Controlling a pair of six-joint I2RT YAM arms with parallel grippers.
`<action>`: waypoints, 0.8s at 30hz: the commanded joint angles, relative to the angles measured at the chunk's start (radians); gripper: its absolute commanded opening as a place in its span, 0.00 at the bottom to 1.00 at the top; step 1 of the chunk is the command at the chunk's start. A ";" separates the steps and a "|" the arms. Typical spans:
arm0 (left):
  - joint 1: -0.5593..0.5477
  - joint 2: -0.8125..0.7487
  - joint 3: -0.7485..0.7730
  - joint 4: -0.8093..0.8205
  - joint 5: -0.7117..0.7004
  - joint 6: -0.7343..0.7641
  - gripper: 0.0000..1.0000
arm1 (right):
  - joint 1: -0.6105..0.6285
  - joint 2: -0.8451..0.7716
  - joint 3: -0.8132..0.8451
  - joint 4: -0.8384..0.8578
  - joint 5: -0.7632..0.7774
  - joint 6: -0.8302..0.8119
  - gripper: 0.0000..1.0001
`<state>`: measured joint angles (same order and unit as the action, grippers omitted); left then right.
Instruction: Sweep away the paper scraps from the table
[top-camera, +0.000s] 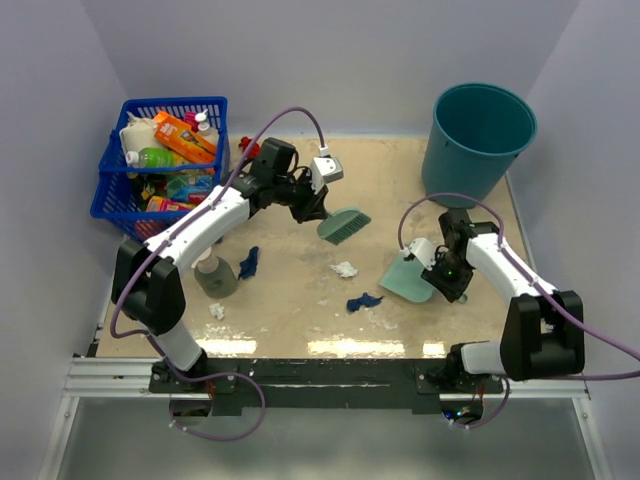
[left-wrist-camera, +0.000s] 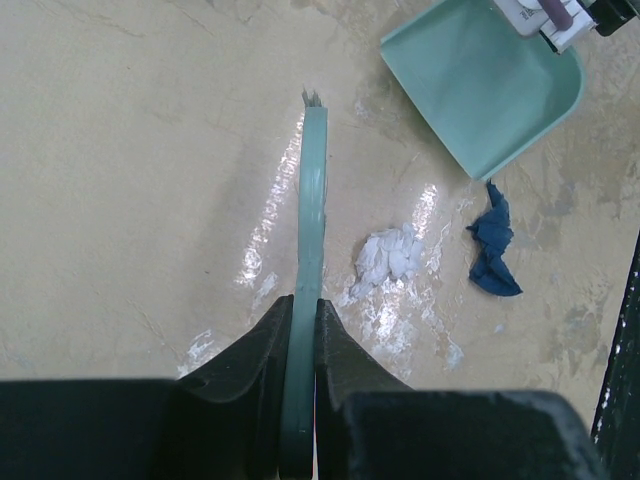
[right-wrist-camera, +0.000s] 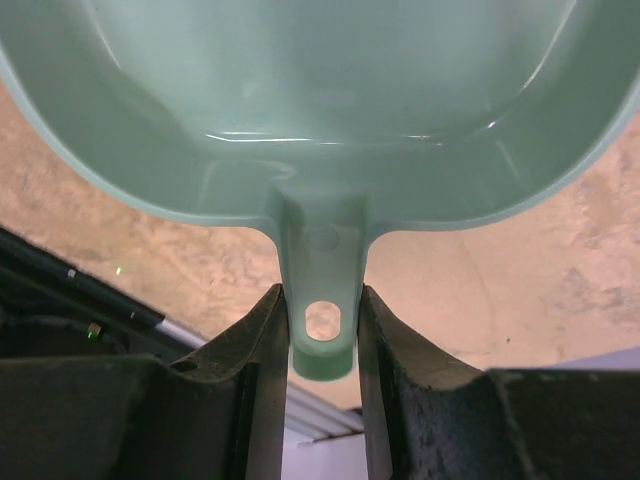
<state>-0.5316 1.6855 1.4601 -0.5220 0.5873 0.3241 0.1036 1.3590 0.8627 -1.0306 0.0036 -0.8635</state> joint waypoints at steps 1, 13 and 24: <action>-0.004 -0.030 0.003 0.010 -0.003 0.026 0.00 | -0.037 -0.072 -0.042 0.162 -0.082 -0.015 0.19; -0.010 -0.015 0.014 -0.003 0.006 0.024 0.00 | -0.058 -0.207 -0.234 0.268 -0.145 -0.046 0.56; -0.010 0.008 0.049 -0.012 -0.001 0.012 0.00 | -0.071 -0.193 -0.269 0.368 -0.111 0.007 0.49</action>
<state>-0.5377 1.6886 1.4624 -0.5488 0.5789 0.3336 0.0444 1.1709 0.6109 -0.7353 -0.1219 -0.8829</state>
